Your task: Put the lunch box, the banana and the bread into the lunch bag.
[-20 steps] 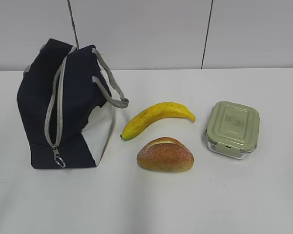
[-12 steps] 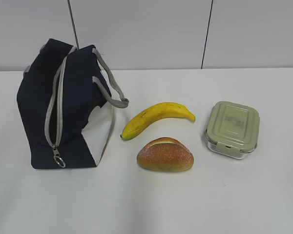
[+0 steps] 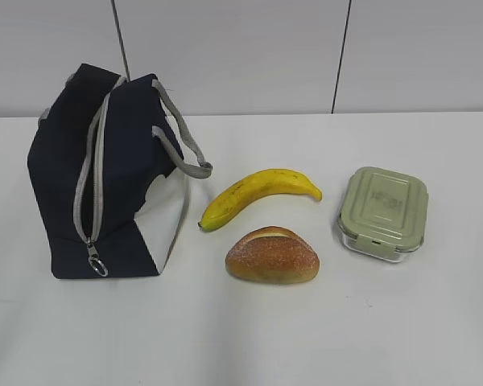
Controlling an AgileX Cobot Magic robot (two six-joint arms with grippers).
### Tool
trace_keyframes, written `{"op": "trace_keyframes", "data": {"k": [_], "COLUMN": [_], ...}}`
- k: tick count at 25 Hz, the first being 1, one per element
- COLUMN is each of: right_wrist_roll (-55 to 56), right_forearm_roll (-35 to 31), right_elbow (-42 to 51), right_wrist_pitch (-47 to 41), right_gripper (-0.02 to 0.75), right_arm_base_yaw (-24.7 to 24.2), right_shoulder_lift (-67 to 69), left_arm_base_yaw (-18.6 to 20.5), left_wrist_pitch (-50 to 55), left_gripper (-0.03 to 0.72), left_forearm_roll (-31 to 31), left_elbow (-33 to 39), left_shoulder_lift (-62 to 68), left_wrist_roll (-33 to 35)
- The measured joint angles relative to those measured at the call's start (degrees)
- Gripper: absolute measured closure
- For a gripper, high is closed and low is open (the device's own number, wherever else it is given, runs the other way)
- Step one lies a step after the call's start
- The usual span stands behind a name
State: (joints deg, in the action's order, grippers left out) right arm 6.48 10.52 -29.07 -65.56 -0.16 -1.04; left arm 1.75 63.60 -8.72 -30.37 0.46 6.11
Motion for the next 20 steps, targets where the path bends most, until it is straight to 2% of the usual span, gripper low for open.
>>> {"op": "trace_keyframes", "data": {"k": [9, 20], "right_wrist_roll": [0.0, 0.0], "right_forearm_roll": [0.0, 0.0], "right_elbow": [0.0, 0.0], "right_wrist_pitch": [0.0, 0.0], "right_gripper": [0.227, 0.227], "right_arm_base_yaw": [0.0, 0.0], "right_shoulder_lift": [0.0, 0.0], "left_arm_base_yaw": [0.0, -0.7], "left_wrist_pitch": [-7.0, -10.5], "left_gripper": [0.101, 0.107], "left_forearm_roll": [-1.9, -10.6], "left_elbow": [-12.0, -28.5], "left_shoulder_lift": [18.3, 47.1], "left_wrist_roll": [0.0, 0.0]}}
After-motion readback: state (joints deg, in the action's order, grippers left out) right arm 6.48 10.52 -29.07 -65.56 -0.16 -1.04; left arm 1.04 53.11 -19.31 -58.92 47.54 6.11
